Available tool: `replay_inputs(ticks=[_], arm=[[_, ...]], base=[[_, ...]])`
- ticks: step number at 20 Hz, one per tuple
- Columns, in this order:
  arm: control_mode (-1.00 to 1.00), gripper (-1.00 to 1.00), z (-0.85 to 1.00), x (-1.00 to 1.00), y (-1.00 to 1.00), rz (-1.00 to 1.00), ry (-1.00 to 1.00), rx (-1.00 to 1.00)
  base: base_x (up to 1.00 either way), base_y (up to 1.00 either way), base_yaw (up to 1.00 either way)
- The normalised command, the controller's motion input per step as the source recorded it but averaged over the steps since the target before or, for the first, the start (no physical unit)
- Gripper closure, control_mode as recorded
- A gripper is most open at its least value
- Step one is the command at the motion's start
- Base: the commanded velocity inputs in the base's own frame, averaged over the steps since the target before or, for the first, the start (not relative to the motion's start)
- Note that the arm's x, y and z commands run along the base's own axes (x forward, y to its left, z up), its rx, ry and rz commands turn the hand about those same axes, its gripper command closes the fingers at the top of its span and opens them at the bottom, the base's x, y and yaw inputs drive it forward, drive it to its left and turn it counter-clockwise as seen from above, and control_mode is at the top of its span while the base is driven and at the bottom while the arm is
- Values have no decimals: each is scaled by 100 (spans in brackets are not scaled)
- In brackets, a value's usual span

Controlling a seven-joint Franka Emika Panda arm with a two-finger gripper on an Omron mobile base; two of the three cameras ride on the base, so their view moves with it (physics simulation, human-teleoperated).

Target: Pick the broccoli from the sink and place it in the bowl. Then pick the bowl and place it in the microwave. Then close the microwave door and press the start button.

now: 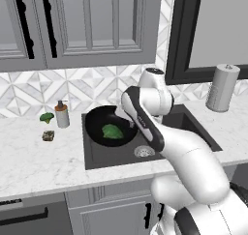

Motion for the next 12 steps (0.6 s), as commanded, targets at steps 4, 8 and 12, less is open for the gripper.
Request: replay_inputs(ticks=[4, 8, 12], arm=[[-100, 100, 4, -39, -75, -14, 0, 7], [-100, 100, 0, -11, -32, -6, 0, 4], [-100, 100, 0, 0, -5, 0, 0, 2]], base=[[0, 0, 0], [0, 0, 0], [0, 0, 0]])
